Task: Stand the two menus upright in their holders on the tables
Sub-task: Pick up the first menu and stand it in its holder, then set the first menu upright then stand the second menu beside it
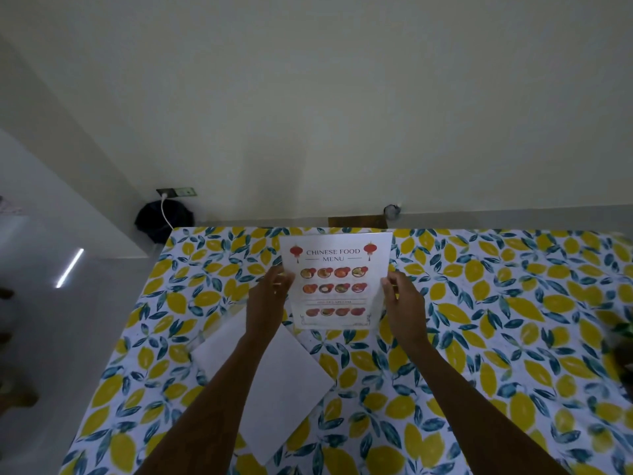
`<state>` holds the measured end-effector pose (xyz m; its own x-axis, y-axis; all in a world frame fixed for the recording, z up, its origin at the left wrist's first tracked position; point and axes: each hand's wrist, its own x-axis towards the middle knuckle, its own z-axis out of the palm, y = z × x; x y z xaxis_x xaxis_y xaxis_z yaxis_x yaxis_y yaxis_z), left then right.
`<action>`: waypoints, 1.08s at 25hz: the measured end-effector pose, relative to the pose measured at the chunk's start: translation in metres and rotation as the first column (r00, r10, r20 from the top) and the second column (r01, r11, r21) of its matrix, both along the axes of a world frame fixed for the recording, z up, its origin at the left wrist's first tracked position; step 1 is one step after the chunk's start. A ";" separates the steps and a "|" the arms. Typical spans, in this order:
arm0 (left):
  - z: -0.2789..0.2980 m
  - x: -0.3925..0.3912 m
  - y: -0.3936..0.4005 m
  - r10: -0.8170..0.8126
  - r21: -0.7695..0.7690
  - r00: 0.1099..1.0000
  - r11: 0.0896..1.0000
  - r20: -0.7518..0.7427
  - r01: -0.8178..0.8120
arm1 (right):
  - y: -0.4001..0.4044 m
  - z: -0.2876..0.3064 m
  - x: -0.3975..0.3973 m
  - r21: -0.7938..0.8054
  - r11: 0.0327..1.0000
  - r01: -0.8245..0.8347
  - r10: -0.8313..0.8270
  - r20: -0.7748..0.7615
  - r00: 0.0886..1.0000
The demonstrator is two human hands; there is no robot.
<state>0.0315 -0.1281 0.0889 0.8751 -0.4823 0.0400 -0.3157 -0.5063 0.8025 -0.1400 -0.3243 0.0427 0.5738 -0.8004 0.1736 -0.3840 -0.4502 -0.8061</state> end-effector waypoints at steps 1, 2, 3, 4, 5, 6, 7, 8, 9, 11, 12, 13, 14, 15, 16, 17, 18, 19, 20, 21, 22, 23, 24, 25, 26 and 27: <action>-0.001 0.000 0.001 -0.002 0.009 1.000 1.000 -0.012 0.002 | 0.001 -0.001 0.000 0.008 1.000 0.006 -0.006 -0.002 1.000; -0.003 0.000 0.002 -0.012 0.012 1.000 1.000 -0.012 0.012 | 0.002 -0.002 0.000 0.008 1.000 0.008 -0.008 -0.007 1.000; -0.004 0.000 0.003 -0.021 0.025 1.000 0.999 -0.012 0.021 | 0.003 -0.003 0.000 0.008 1.000 0.009 -0.008 -0.016 1.000; -0.007 0.000 0.003 -0.034 0.046 0.999 0.998 -0.001 0.034 | 0.003 -0.005 -0.001 0.001 1.000 0.007 -0.007 -0.025 1.000; -0.008 0.000 0.004 -0.046 0.078 0.999 0.996 0.013 0.045 | 0.004 -0.007 -0.002 0.001 1.000 0.006 -0.006 -0.038 0.999; -0.011 0.001 0.005 -0.060 0.105 0.998 0.993 0.033 0.057 | 0.006 -0.009 -0.003 0.008 1.000 0.010 -0.010 -0.051 0.999; -0.011 0.002 0.007 -0.075 0.143 0.996 0.987 0.052 0.067 | 0.010 -0.011 -0.005 0.028 0.999 0.035 -0.033 -0.064 0.997; -0.015 0.004 0.009 -0.094 0.172 0.993 0.982 0.076 0.080 | 0.016 -0.014 -0.007 0.048 0.996 0.078 -0.074 -0.073 0.995; -0.016 0.003 0.014 -0.107 0.213 0.991 0.973 0.083 0.087 | 0.025 -0.017 -0.009 0.075 0.988 0.137 -0.130 -0.093 0.987; -0.022 -0.003 0.033 -0.123 0.269 0.990 0.958 0.062 0.102 | 0.048 -0.027 -0.014 0.114 0.972 0.206 -0.185 -0.170 0.968; -0.029 -0.008 0.046 -0.131 0.299 0.990 0.948 0.056 0.108 | 0.060 -0.034 -0.015 0.114 0.976 0.184 -0.156 -0.218 0.963; -0.033 -0.014 0.061 -0.129 0.353 0.991 0.929 0.031 0.110 | 0.074 -0.038 -0.015 0.116 0.984 0.135 -0.099 -0.273 0.957; -0.046 -0.017 0.081 -0.127 0.383 0.992 0.917 0.014 0.112 | 0.089 -0.042 -0.010 0.106 0.992 0.069 -0.031 -0.321 0.947; -0.052 -0.022 0.103 -0.109 0.424 0.994 0.899 -0.023 0.108 | 0.106 -0.044 -0.004 0.106 0.994 -0.001 0.040 -0.375 0.926; -0.066 -0.023 0.126 -0.084 0.441 0.995 0.892 -0.046 0.096 | 0.119 -0.050 0.004 0.114 0.991 -0.075 0.117 -0.421 0.900; -0.074 -0.024 0.147 -0.051 0.475 0.996 0.876 -0.076 0.081 | 0.134 -0.052 0.014 0.142 0.980 -0.141 0.192 -0.475 0.859; -0.086 -0.025 0.168 -0.027 0.481 0.995 0.874 -0.099 0.071 | 0.148 -0.057 0.023 0.156 0.967 -0.202 0.254 -0.520 0.816; -0.092 -0.026 0.185 0.024 0.492 0.989 0.869 -0.147 0.052 | 0.162 -0.061 0.031 0.146 0.959 -0.243 0.283 -0.575 0.768; -0.104 -0.025 0.199 0.088 0.464 0.976 0.886 -0.200 0.016 | 0.173 -0.071 0.037 0.097 0.955 -0.281 0.278 -0.621 0.733; -0.110 -0.024 0.209 0.162 0.442 0.942 0.897 -0.293 -0.017 | 0.182 -0.079 0.040 0.062 0.958 -0.282 0.250 -0.664 0.705; -0.124 -0.020 0.220 0.206 0.407 0.909 0.913 -0.363 -0.045 | 0.190 -0.088 0.044 0.051 0.964 -0.260 0.224 -0.684 0.694; -0.135 -0.017 0.227 0.233 0.374 0.880 0.925 -0.414 -0.069 | 0.197 -0.089 0.049 0.076 0.975 -0.208 0.201 -0.700 0.685; -0.136 -0.014 0.231 0.230 0.337 0.865 0.938 -0.447 -0.076 | 0.202 -0.091 0.053 0.065 0.984 -0.168 0.164 -0.710 0.685; -0.132 -0.011 0.234 0.227 0.317 0.862 0.945 -0.453 -0.082 | 0.208 -0.090 0.056 0.060 0.989 -0.137 0.137 -0.723 0.678; -0.127 -0.009 0.236 0.216 0.303 0.867 0.950 -0.449 -0.079 | 0.211 -0.091 0.059 0.067 0.991 -0.115 0.128 -0.732 0.669; -0.118 -0.006 0.238 0.221 0.303 0.861 0.949 -0.458 -0.083 | 0.217 -0.083 0.061 0.110 0.992 -0.054 0.119 -0.742 0.660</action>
<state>0.0254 0.1100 -0.0290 0.8135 -0.2734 -0.5132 0.1725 -0.7293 0.6620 -0.0792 -0.1072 -0.0407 0.5523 -0.7319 -0.3991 -0.8330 -0.4661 -0.2980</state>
